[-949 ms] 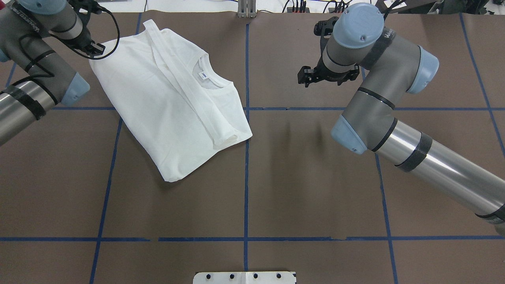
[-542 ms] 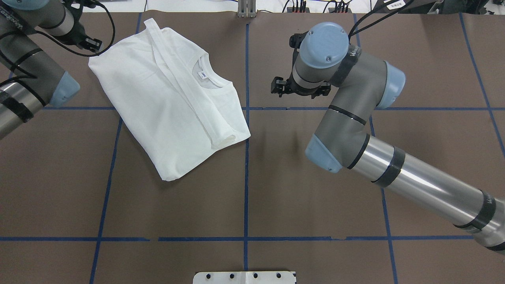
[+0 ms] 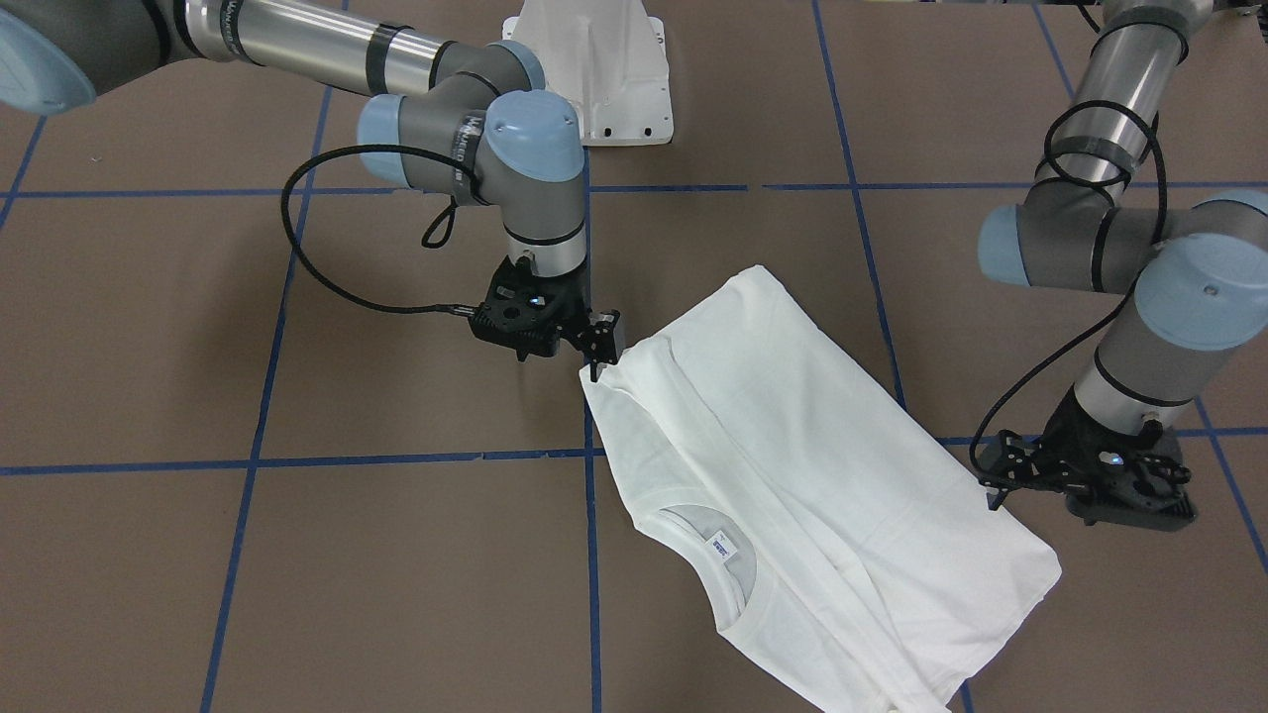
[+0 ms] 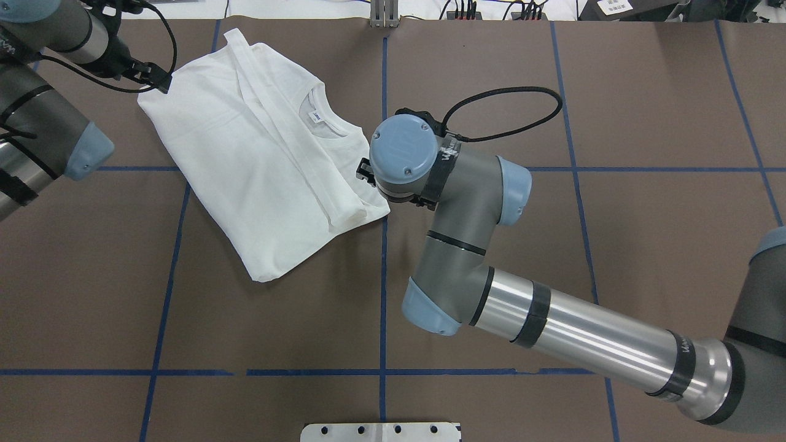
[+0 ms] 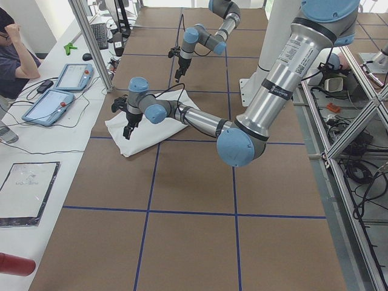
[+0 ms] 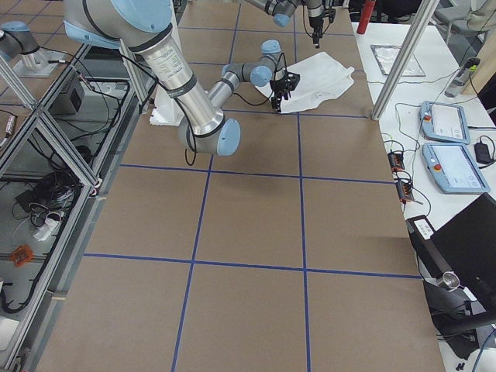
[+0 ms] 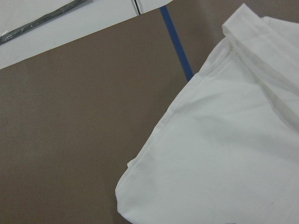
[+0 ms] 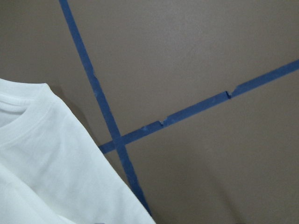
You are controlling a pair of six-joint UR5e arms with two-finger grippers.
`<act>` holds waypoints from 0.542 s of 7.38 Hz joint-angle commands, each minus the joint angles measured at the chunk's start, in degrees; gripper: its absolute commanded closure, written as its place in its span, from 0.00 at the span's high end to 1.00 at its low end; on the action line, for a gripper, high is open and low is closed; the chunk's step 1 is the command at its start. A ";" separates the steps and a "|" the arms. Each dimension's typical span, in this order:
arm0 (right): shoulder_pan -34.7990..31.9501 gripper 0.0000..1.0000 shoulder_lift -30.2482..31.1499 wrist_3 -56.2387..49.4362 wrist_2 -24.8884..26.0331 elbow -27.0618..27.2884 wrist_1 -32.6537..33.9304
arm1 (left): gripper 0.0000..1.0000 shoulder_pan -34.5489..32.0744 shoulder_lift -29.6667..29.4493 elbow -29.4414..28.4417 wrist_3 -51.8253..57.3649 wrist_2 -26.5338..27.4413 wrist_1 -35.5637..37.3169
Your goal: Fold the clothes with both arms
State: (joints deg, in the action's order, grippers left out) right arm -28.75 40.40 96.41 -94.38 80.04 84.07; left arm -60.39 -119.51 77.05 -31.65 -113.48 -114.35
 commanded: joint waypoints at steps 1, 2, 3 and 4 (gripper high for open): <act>2.03 0.81 -4.09 7.98 3.24 -7.77 -3.54 | 1.00 0.62 0.42 1.08 -2.96 -0.34 -0.52; 2.47 0.79 -4.10 8.09 3.76 -8.32 -4.17 | 1.00 1.58 0.51 1.70 -3.94 -0.34 -0.53; 2.82 0.77 -4.01 8.09 3.77 -8.41 -4.09 | 1.00 1.68 0.51 1.79 -4.04 -0.34 -0.53; 3.35 0.75 -3.92 7.91 3.94 -8.67 -4.00 | 1.00 1.68 0.51 1.79 -4.04 -0.34 -0.53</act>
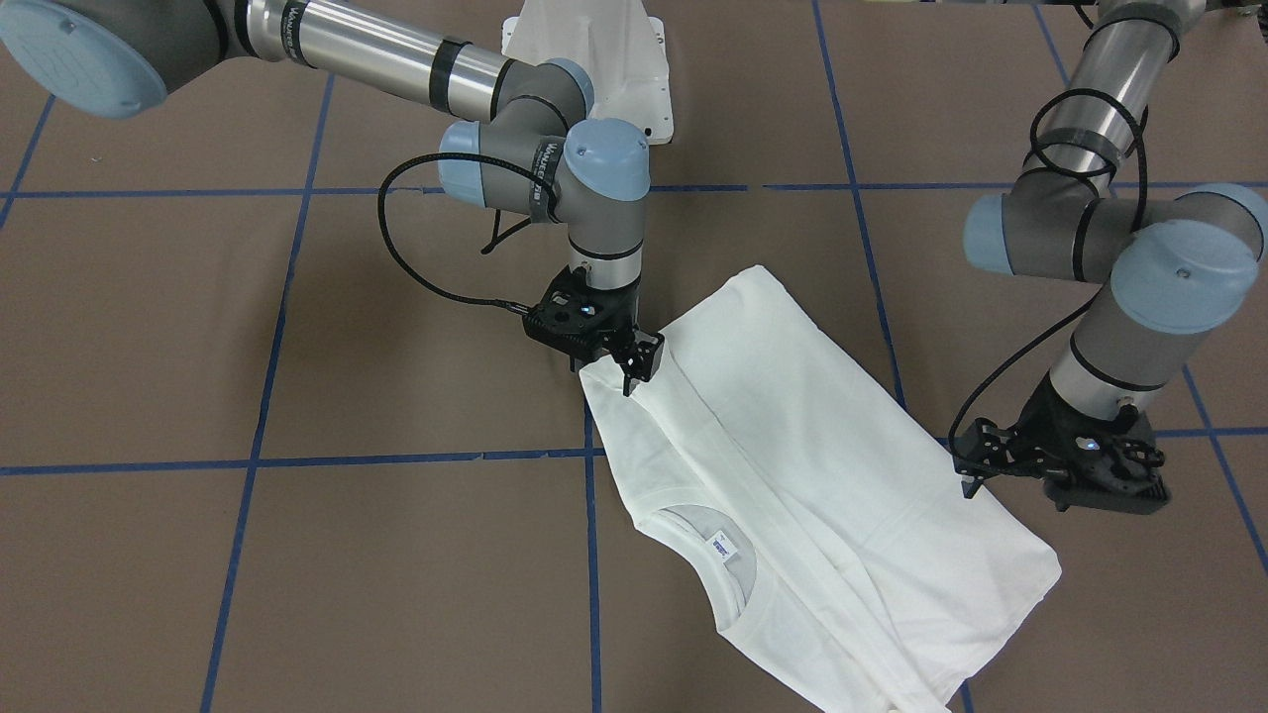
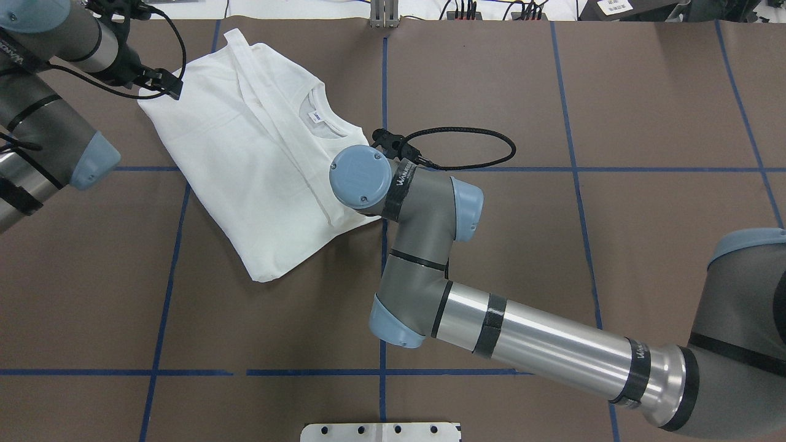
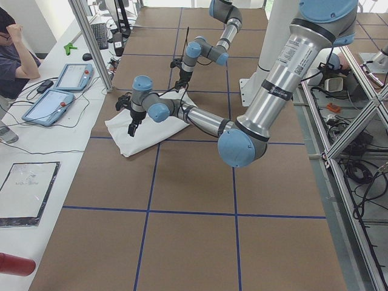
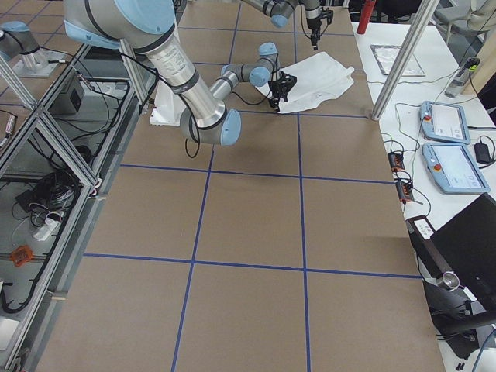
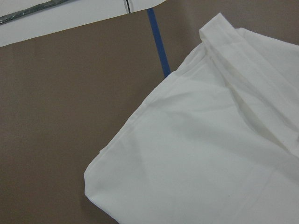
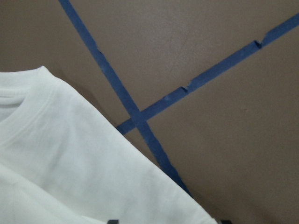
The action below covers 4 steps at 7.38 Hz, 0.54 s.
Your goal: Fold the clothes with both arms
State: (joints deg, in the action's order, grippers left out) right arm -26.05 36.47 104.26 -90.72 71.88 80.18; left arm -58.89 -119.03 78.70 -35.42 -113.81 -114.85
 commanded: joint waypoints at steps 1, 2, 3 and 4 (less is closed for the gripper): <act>0.82 0.75 0.01 0.07 0.28 -0.51 -0.03 | 1.00 0.18 0.03 0.14 -0.26 -0.01 -0.11; 0.91 0.75 0.36 -0.45 0.28 -0.42 0.06 | 1.00 0.27 0.03 0.14 -0.26 -0.01 -0.11; 0.82 0.72 0.62 -1.33 0.37 -0.51 0.15 | 1.00 0.27 0.12 0.23 -0.70 -0.01 -0.11; 0.82 0.46 0.45 -1.42 0.28 -0.42 0.06 | 1.00 0.53 0.20 0.14 -0.70 0.08 -0.11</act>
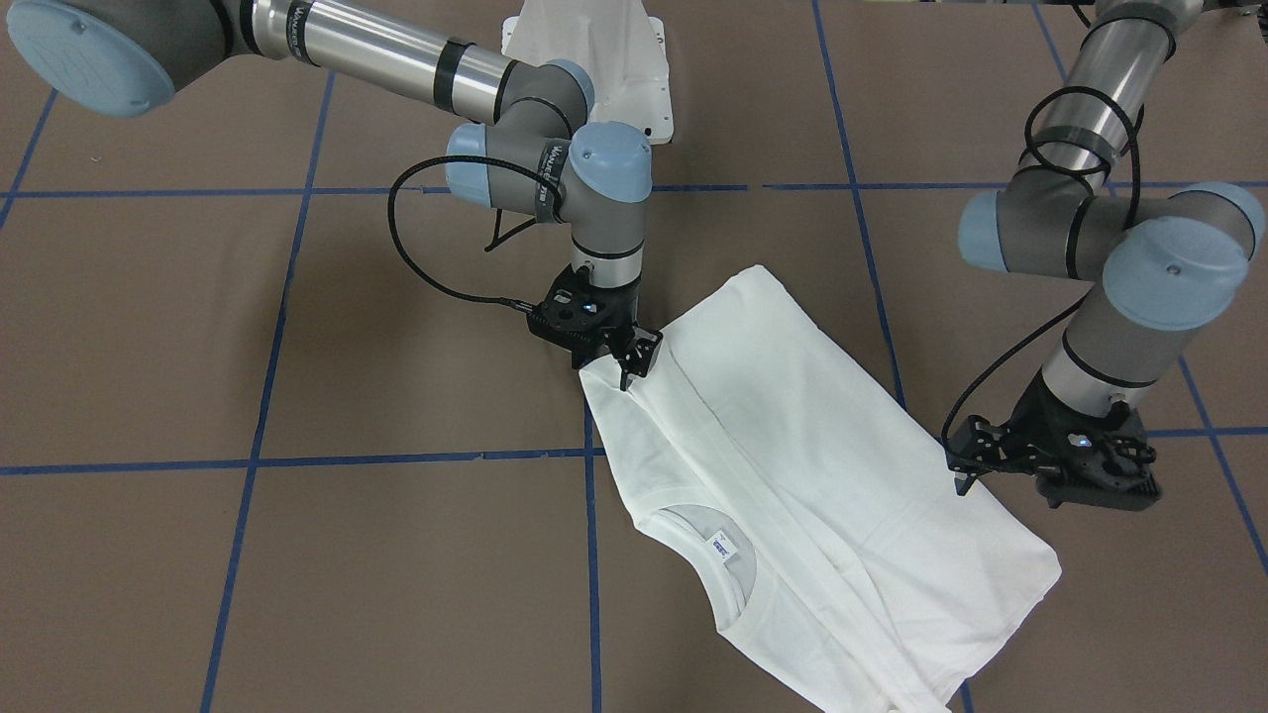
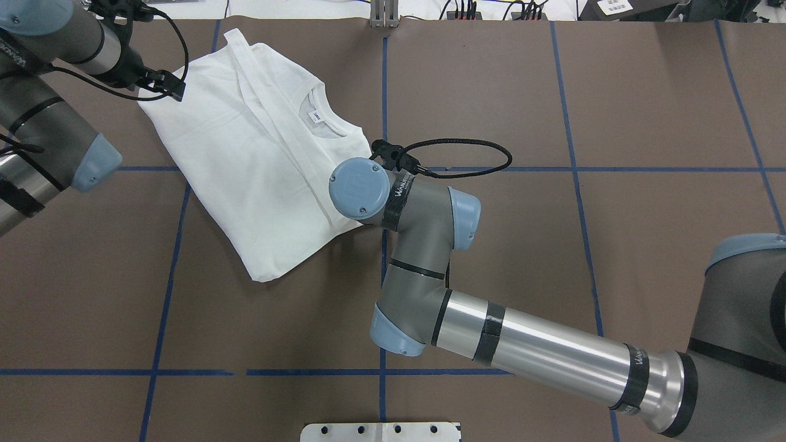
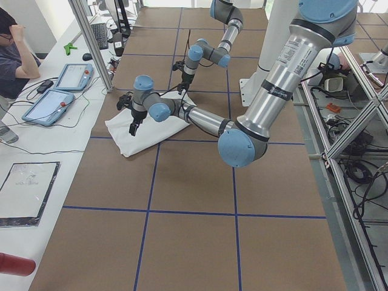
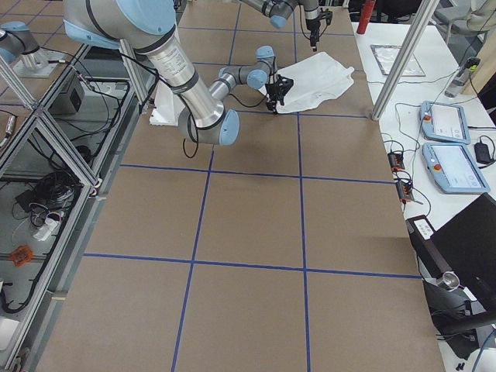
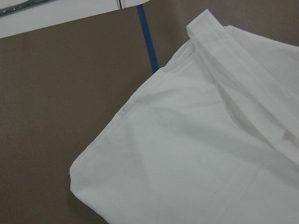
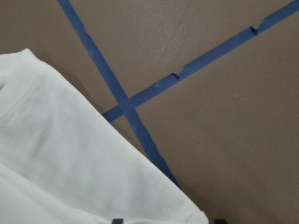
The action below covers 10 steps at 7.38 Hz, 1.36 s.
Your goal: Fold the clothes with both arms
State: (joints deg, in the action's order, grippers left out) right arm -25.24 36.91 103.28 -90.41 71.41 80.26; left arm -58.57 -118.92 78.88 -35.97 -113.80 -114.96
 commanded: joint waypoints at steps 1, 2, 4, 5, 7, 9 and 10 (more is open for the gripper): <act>-0.16 0.00 -0.34 -0.45 -0.03 0.22 -0.02 | 1.00 0.47 0.09 -0.04 -0.24 0.07 -0.01; -0.85 0.00 -0.34 -0.62 -0.03 0.39 -0.02 | 1.00 0.56 0.18 -0.04 -0.85 0.16 -0.09; -2.08 0.00 -0.08 -2.10 -0.64 1.18 0.15 | 1.00 0.83 0.18 -0.04 -1.03 0.16 -0.09; -3.66 0.00 1.40 -4.38 -1.25 2.58 0.16 | 1.00 0.91 0.18 -0.04 -1.03 0.16 -0.09; -5.25 0.00 11.98 -9.83 -2.66 13.15 0.16 | 1.00 0.92 0.18 0.05 -1.12 0.16 -0.09; -5.61 0.00 27.80 -10.20 -3.19 31.07 0.59 | 1.00 0.92 0.27 0.49 -1.03 0.16 -0.09; -2.30 0.00 31.52 -10.11 -2.41 37.59 4.51 | 1.00 0.92 0.27 1.01 -1.12 0.16 -0.01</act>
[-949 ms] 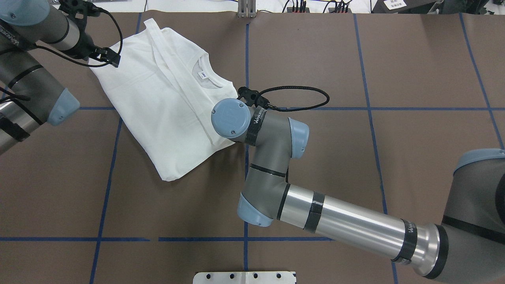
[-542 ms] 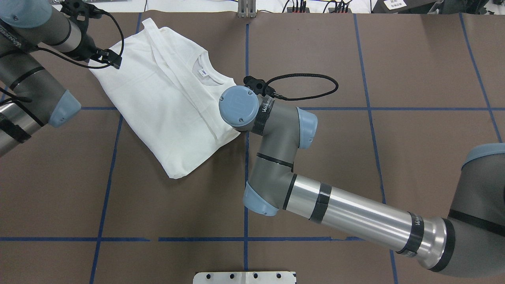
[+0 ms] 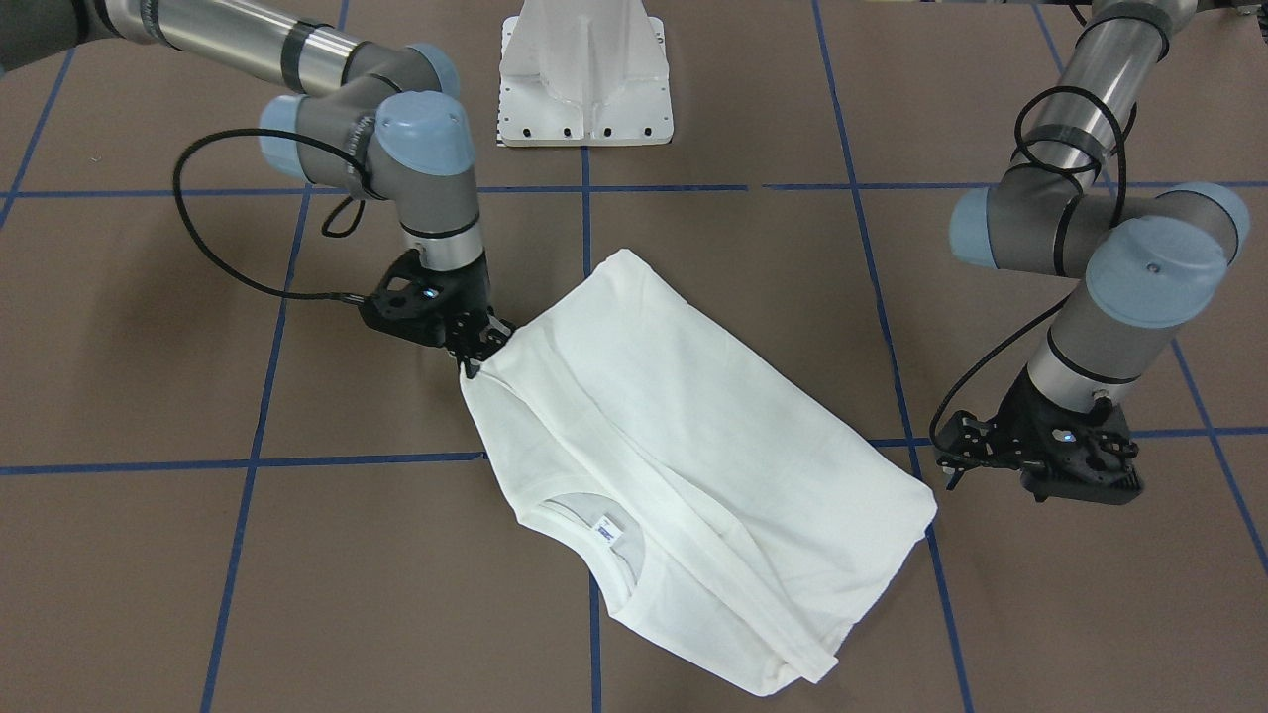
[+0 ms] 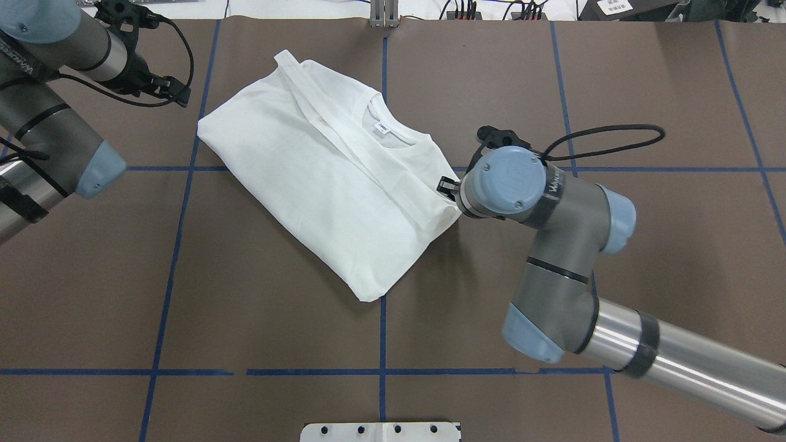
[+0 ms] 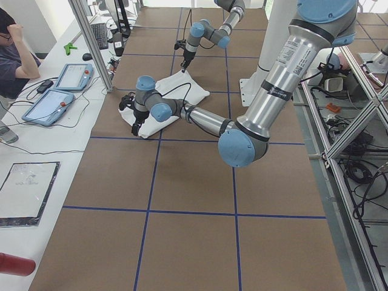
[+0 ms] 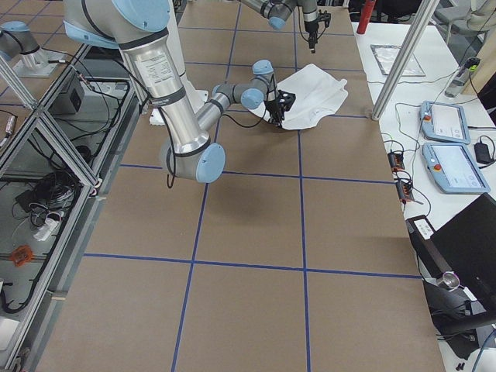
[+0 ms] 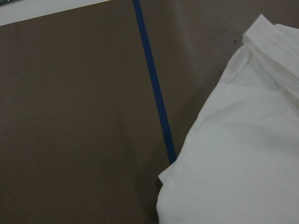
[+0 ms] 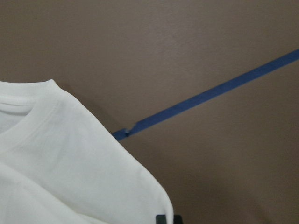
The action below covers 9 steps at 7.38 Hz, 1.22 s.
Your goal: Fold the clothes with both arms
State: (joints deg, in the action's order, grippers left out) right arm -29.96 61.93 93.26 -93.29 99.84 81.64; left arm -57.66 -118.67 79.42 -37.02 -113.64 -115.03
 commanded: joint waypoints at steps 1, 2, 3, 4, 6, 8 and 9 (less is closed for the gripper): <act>6.89 0.00 6.45 0.69 2.22 13.75 9.35 | 1.00 0.09 0.10 0.73 0.02 0.00 0.07; 11.81 0.00 5.41 1.57 5.55 16.23 14.90 | 1.00 0.00 0.71 1.26 0.02 0.00 0.07; 15.95 0.00 5.14 5.23 7.93 17.30 16.09 | 1.00 0.09 1.33 2.05 0.02 -0.09 0.07; 19.29 0.00 5.13 7.18 10.30 17.40 16.18 | 1.00 0.09 1.42 2.32 0.02 -0.09 0.16; 22.31 0.00 4.87 9.04 11.82 17.49 16.27 | 1.00 0.09 1.42 2.41 0.02 -0.09 0.16; 25.20 0.00 3.47 11.15 12.87 19.32 19.94 | 1.00 0.09 1.42 2.41 0.02 -0.18 0.16; 26.26 0.00 2.68 11.16 12.96 19.68 22.14 | 1.00 0.09 1.34 2.49 0.02 -0.18 0.16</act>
State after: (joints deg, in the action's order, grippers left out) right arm -5.24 65.63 103.94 -80.69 118.68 101.06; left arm -57.57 -117.26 81.84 -37.00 -113.79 -114.87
